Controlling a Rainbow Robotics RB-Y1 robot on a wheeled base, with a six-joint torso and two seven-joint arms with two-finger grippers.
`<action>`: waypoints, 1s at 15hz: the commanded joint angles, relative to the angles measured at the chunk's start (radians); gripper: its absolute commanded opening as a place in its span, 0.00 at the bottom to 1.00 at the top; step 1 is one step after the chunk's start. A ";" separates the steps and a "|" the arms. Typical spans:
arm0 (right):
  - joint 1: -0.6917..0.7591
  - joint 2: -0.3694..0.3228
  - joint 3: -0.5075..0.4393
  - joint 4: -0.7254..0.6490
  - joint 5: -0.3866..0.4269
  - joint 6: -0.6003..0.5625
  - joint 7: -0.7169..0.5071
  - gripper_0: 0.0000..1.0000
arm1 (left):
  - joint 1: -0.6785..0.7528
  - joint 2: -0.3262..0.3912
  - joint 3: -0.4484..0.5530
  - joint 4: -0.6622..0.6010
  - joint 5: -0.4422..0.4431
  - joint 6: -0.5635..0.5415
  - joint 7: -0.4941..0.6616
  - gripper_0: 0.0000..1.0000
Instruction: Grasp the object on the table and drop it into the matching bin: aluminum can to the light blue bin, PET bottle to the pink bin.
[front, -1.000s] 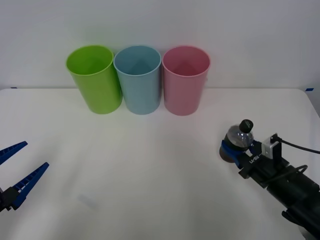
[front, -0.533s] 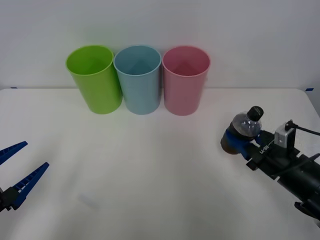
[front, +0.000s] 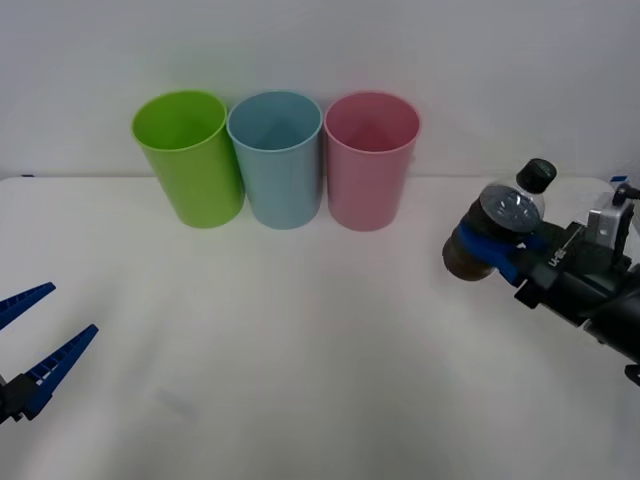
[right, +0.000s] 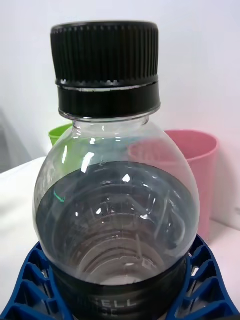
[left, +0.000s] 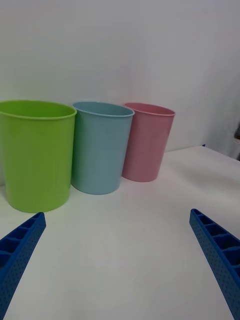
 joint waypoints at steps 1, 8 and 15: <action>-0.062 -0.022 -0.002 0.000 0.000 -0.002 -0.083 0.00 | 0.000 0.000 0.000 0.000 0.000 0.000 0.000 1.00; -0.250 -0.045 0.018 0.087 0.009 0.001 -0.168 0.00 | 0.000 0.000 0.000 0.000 0.000 0.000 0.000 1.00; -0.516 -0.032 0.136 0.305 0.020 0.001 -0.206 0.00 | 0.000 0.000 0.000 0.000 0.000 0.000 0.000 1.00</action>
